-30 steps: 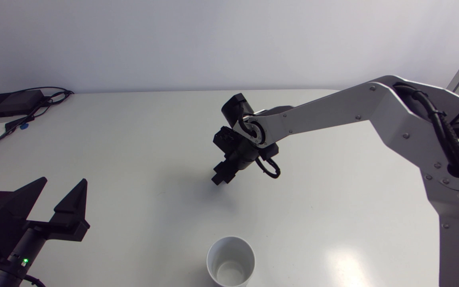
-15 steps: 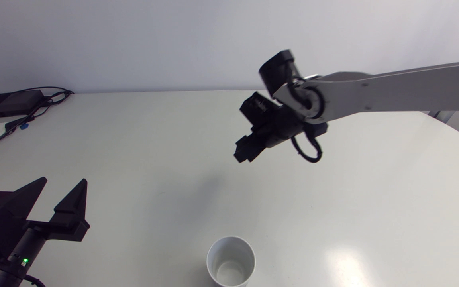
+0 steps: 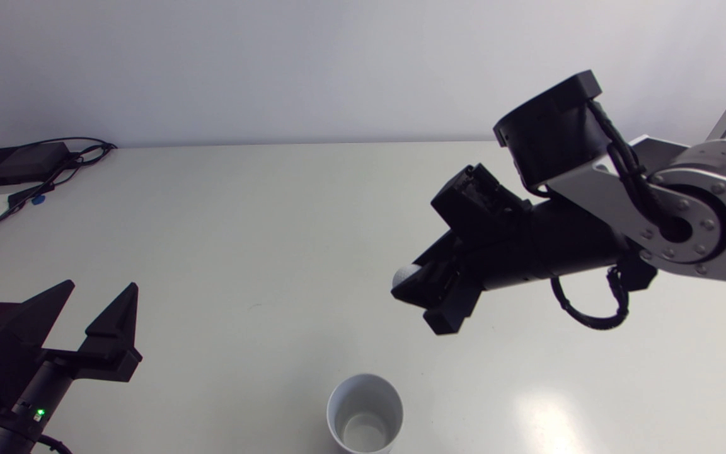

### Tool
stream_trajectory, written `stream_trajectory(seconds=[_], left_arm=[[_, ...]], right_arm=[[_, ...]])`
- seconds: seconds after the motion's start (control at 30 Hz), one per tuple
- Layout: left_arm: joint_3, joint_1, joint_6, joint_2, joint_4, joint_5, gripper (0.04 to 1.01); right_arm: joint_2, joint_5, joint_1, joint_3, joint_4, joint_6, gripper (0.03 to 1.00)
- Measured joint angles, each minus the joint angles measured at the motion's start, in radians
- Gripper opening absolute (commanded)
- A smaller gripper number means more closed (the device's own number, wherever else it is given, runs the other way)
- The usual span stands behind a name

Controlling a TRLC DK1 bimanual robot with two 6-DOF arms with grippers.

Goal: Pick up the white golf ball from the table and place it into the cup.

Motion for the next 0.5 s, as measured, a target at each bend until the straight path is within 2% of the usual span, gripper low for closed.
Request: stream_trajectory(seconds=[0.1, 0.27, 0.5], left_arm=[[0.000, 0.000, 0.000, 0.000, 0.000, 0.000, 0.992], [0.000, 0.000, 0.000, 0.002, 0.000, 0.000, 0.992], [0.000, 0.000, 0.000, 0.002, 0.000, 0.000, 0.992]], right_arm=[[-0.043, -0.027, 0.034, -0.037, -0.011, 0.012, 0.431], [-0.078, -0.105, 0.089, -0.079, -0.037, 0.016, 0.431], [-0.090, -0.133, 0.167, -0.137, -0.037, 0.014, 0.431]])
